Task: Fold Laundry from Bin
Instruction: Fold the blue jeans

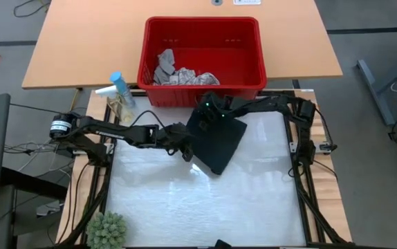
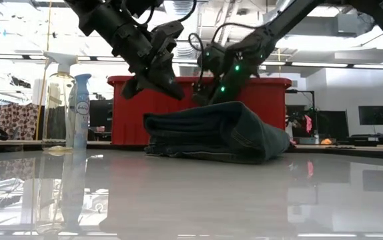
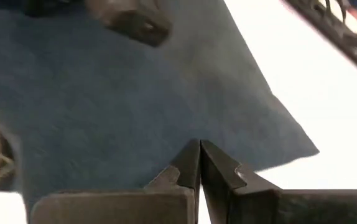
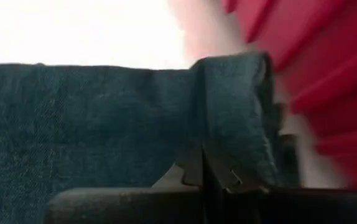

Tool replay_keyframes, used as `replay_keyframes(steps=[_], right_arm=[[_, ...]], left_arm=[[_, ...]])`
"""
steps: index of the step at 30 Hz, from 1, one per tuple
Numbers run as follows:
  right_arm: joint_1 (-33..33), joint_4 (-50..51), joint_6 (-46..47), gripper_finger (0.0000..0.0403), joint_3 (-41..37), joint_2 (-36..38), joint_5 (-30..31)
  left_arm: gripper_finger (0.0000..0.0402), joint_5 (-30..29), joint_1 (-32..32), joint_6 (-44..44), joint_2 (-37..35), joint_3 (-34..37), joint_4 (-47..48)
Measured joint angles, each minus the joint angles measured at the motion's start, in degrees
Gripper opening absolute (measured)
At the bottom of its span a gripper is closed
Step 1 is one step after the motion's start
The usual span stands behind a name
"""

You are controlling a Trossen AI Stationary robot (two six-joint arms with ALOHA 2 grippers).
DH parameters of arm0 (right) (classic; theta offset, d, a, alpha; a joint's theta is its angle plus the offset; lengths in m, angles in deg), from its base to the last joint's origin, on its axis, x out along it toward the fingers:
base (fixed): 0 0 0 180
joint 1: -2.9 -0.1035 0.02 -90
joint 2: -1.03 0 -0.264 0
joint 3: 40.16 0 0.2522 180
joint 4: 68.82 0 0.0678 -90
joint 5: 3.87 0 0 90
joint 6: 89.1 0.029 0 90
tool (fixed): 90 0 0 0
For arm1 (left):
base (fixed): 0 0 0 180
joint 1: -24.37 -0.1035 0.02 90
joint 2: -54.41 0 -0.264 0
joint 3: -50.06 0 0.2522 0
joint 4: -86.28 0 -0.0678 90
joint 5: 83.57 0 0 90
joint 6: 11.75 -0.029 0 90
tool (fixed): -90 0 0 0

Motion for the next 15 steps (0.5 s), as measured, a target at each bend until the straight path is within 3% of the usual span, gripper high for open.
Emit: replay_keyframes(steps=[6, 11, 15], right_arm=[[-0.3, 2.01, -0.33, 0.0027, 1.81, 7.29, 0.48], [-1.08, 6.12, -0.5, 0.0013, 1.61, 13.47, -0.64], [-3.3, 13.89, 1.26, 0.0013, 1.28, 17.39, -5.29]], left_arm=[[0.0, -5.22, -1.34, -3.73, -1.68, -0.11, -1.41], [0.0, -5.91, -2.03, -8.85, 3.39, 0.04, -2.35], [0.0, -5.19, -3.62, -11.28, 7.23, -0.05, -7.33]])
